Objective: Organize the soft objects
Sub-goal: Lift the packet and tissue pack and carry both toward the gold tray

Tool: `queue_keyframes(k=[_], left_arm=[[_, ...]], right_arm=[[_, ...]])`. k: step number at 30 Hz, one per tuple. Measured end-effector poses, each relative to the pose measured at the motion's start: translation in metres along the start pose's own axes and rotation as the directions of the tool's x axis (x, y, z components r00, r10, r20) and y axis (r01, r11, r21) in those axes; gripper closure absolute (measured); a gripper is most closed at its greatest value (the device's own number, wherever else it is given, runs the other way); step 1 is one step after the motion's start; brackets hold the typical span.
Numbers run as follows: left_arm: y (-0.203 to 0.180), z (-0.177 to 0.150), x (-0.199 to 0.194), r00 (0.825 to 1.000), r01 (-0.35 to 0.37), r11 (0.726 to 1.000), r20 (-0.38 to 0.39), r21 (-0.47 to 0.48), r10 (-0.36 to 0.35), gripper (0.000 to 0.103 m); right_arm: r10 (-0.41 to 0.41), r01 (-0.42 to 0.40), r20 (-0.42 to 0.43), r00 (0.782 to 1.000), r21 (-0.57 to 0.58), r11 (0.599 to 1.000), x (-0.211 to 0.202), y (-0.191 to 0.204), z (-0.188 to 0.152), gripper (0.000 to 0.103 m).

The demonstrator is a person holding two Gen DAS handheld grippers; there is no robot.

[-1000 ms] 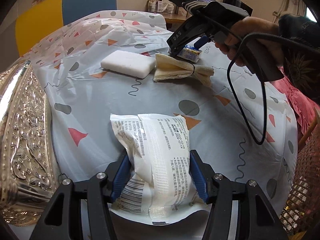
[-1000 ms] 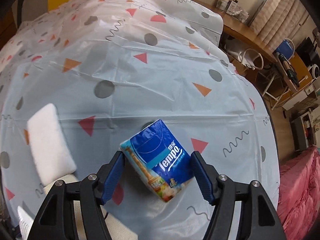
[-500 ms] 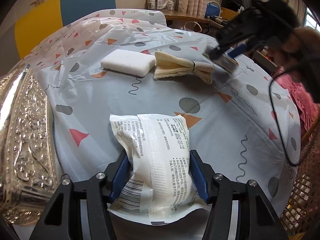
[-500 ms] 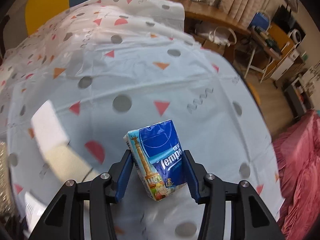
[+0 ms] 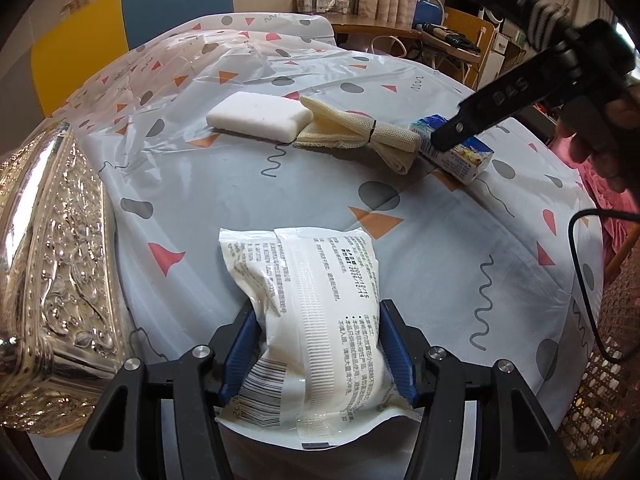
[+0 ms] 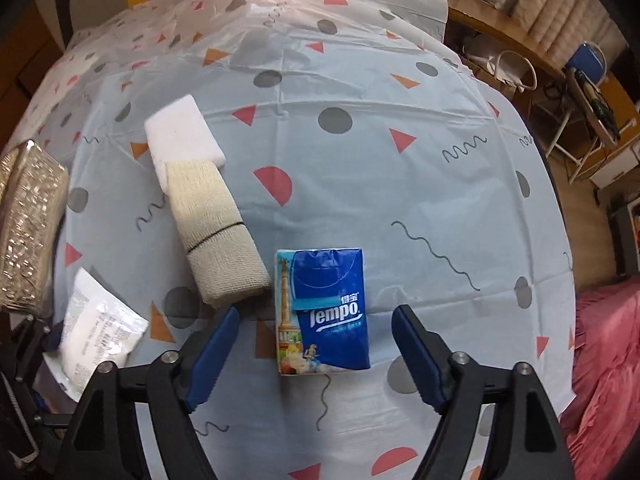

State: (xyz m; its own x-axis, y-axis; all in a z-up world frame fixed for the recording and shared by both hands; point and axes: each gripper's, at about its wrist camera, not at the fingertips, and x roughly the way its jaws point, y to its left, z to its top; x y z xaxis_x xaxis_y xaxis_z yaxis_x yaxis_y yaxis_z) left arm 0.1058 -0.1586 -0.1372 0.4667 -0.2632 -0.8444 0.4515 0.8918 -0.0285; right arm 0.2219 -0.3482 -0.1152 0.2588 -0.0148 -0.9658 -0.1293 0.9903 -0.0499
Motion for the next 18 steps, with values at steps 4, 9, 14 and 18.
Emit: queue_keyframes(k=[4,9,14,18], left_arm=[[-0.001,0.001,0.001,1.000,-0.010,1.000,0.002,0.007,0.010,0.043],[-0.002,0.004,0.001,1.000,-0.016,1.000,-0.002,0.008,0.016,0.045],[-0.005,0.011,-0.009,1.000,-0.006,1.000,0.017,0.012,0.006,0.047],[-0.006,0.021,-0.032,0.997,-0.001,1.000,0.077,0.008,0.000,0.047]], right_arm=[[-0.073,0.076,-0.059,0.996,0.055,0.996,0.030,-0.009,0.001,0.024],[-0.086,0.063,0.046,0.995,0.365,0.929,0.012,-0.036,-0.007,0.049],[-0.112,0.053,0.077,0.991,0.542,0.839,0.008,-0.048,-0.026,0.049],[-0.145,-0.016,0.278,0.950,0.505,0.863,-0.032,-0.038,-0.024,0.049]])
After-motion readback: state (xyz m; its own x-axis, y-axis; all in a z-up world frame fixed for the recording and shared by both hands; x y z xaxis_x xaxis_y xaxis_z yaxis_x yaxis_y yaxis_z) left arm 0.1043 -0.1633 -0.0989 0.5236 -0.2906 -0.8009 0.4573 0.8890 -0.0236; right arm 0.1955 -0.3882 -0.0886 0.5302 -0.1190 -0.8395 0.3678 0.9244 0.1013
